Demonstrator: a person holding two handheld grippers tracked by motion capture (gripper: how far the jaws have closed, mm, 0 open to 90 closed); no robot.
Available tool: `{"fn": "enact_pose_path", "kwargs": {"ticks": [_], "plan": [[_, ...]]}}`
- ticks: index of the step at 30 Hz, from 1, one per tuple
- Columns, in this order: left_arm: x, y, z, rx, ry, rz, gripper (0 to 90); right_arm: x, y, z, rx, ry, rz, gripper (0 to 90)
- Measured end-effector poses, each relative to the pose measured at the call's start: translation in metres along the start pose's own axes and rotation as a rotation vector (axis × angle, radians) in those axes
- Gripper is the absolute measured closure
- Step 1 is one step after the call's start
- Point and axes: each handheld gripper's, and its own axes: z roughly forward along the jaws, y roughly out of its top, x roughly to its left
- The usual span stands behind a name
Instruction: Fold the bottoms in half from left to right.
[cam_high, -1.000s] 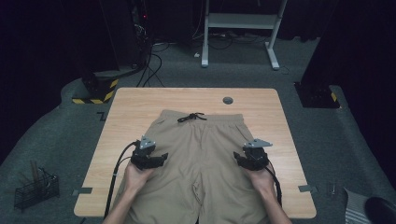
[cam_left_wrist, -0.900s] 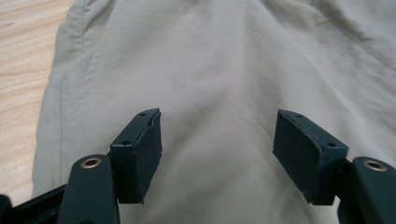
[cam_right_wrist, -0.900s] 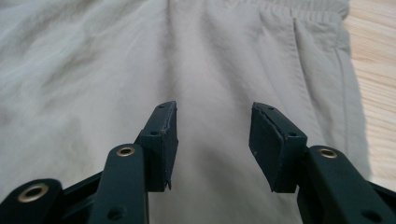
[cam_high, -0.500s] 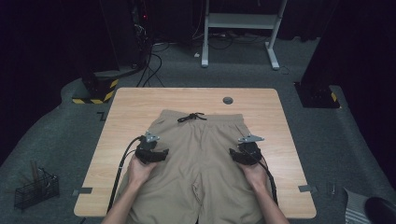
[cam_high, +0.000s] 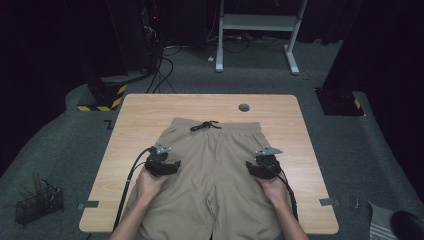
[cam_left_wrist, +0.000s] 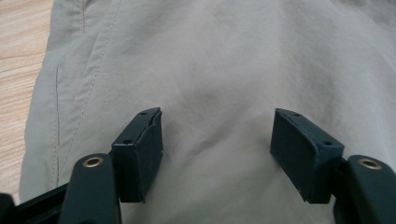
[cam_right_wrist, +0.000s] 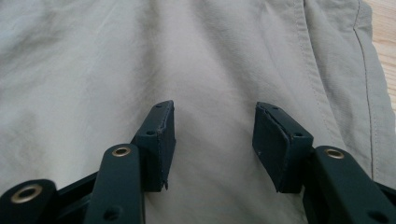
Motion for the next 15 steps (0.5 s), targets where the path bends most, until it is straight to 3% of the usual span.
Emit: {"fn": "enact_pose_path", "kwargs": {"ticks": [7, 15], "plan": [[-0.007, -0.018, -0.01, -0.06, -0.009, 0.004, 34.4, 0.001, -0.01, -0.007, -0.019, 0.005, -0.001, 49.0], [-0.016, -0.03, -0.021, -0.066, -0.015, 0.006, 34.6, 0.004, -0.022, -0.019, -0.017, 0.016, -0.014, 49.0]]}}
